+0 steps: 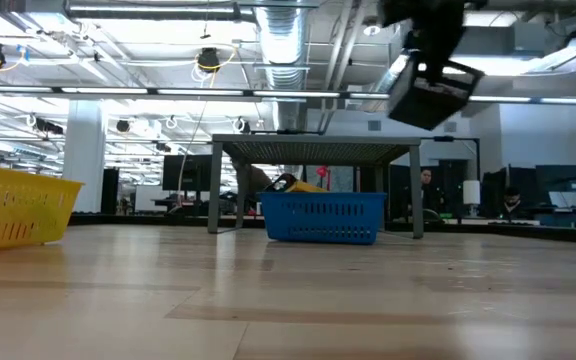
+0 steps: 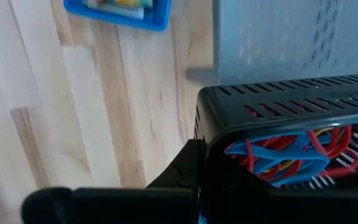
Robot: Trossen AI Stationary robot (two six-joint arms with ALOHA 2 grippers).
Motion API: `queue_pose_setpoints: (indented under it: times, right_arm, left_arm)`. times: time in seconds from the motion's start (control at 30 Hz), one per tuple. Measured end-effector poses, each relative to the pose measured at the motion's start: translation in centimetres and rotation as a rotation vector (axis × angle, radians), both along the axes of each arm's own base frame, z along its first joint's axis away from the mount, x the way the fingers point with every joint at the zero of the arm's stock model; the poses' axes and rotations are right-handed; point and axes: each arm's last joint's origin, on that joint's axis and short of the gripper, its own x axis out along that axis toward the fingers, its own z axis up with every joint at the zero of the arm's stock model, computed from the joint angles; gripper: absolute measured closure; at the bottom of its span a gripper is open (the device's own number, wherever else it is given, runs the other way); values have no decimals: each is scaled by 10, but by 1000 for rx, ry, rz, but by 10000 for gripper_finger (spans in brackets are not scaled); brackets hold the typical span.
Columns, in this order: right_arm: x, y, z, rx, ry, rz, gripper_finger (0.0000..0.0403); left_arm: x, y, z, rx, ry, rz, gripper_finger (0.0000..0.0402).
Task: Pick & Place Office Desk Supplies
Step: Put the black bin filled with rubber bands on the shelf
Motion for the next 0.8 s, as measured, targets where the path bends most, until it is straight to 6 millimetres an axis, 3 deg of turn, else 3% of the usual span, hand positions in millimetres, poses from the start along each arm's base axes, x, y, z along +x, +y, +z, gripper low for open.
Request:
queue_pose_setpoints:
  times: [0.37,0.8]
  right_arm:
    - [57,-20,-3,-28,18,99,403]
    - [80,-50,-37,-63,144,65,403]
  left_arm:
    - [0,0,0,-46,14,-7,278]
    - [0,-1,0,-66,23,-53,278]
